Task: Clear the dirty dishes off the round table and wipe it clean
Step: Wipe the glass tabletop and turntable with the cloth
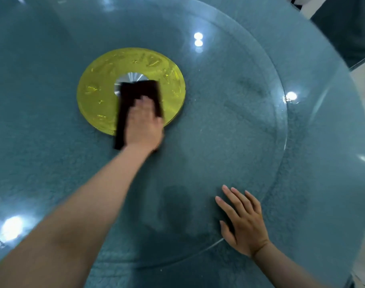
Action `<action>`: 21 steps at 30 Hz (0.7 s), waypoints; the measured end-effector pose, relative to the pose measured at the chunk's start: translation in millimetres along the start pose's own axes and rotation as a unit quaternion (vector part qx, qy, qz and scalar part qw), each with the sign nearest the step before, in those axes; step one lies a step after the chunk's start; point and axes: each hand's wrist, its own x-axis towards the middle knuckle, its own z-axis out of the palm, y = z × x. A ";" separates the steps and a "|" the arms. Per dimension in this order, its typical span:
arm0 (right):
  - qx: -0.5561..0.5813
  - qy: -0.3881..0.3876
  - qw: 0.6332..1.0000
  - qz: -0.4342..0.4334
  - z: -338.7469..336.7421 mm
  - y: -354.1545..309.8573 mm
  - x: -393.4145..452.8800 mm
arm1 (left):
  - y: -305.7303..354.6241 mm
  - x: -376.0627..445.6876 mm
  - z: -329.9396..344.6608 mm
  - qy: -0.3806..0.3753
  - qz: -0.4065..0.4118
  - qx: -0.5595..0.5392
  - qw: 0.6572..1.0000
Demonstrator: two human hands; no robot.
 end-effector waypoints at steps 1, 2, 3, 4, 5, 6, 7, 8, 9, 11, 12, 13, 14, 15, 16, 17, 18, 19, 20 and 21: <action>-0.001 -0.003 1.000 0.002 0.1 -0.1 -0.3 | 32.9 -13.3 8.6 -0.010 0.070 0.009 0.997; 0.000 -0.004 1.000 0.003 -0.1 -0.1 -0.9 | 59.1 -28.3 13.0 -0.024 0.134 0.020 0.991; 0.002 -0.004 1.000 0.001 -0.6 0.0 -0.9 | 73.3 -38.9 13.6 -0.046 0.178 0.025 0.983; 0.003 -0.002 1.000 0.000 -1.0 0.4 -0.9 | 75.2 -41.3 14.1 -0.063 0.207 0.020 0.976; 0.004 -0.001 1.000 0.001 -1.1 0.4 -0.3 | 68.4 -36.2 12.0 -0.072 0.222 0.014 0.972; 0.003 -0.001 1.000 0.001 -1.1 0.3 0.6 | 55.1 -26.4 8.1 -0.059 0.223 0.011 0.973; 0.002 -0.001 1.000 -0.001 -1.1 -0.4 0.9 | 36.0 -12.6 5.8 -0.039 0.200 0.012 0.979; 0.004 -0.001 1.000 -0.003 -0.9 -0.7 1.1 | 12.4 4.8 2.8 -0.018 0.152 0.013 0.988; 0.006 0.000 1.000 -0.006 -1.3 -0.8 1.4 | -15.6 23.4 -2.7 -0.003 0.087 0.014 0.996; 0.009 0.005 1.000 -0.009 -2.4 0.8 2.6 | -71.7 54.3 -17.9 0.010 -0.024 0.012 1.000; 0.010 0.006 1.000 -0.009 -2.4 0.5 2.6 | -94.1 63.8 -24.1 0.016 -0.056 0.015 0.998; 0.012 0.007 1.000 -0.008 -2.2 0.7 2.4 | -107.2 71.7 -27.3 0.018 -0.077 0.019 0.997; 0.013 0.006 1.000 -0.007 -1.5 0.7 2.0 | -113.1 77.4 -27.6 0.018 -0.098 0.021 0.995; 0.014 0.006 1.000 -0.008 -0.9 1.5 2.2 | -109.6 82.4 -27.2 0.019 -0.120 0.020 0.992; 0.013 0.005 1.000 -0.009 -0.4 2.1 2.2 | -99.5 86.9 -27.1 0.019 -0.140 0.016 0.990; 0.012 0.006 1.000 -0.009 0.2 2.1 2.1 | -84.1 91.0 -28.0 0.014 -0.149 0.014 0.989; 0.011 0.007 1.000 -0.008 0.6 2.2 1.5 | -63.7 95.2 -27.7 0.010 -0.138 0.012 0.990; 0.011 0.006 1.000 -0.008 0.9 2.3 0.7 | -40.0 99.5 -24.0 0.006 -0.103 0.009 0.995; 0.009 0.005 1.000 -0.007 1.2 2.0 0.4 | -12.6 101.0 -19.3 0.002 -0.053 0.007 0.999; 0.008 0.005 1.000 -0.006 1.8 1.6 0.6 | 19.8 97.3 -12.0 -0.008 0.001 0.009 1.000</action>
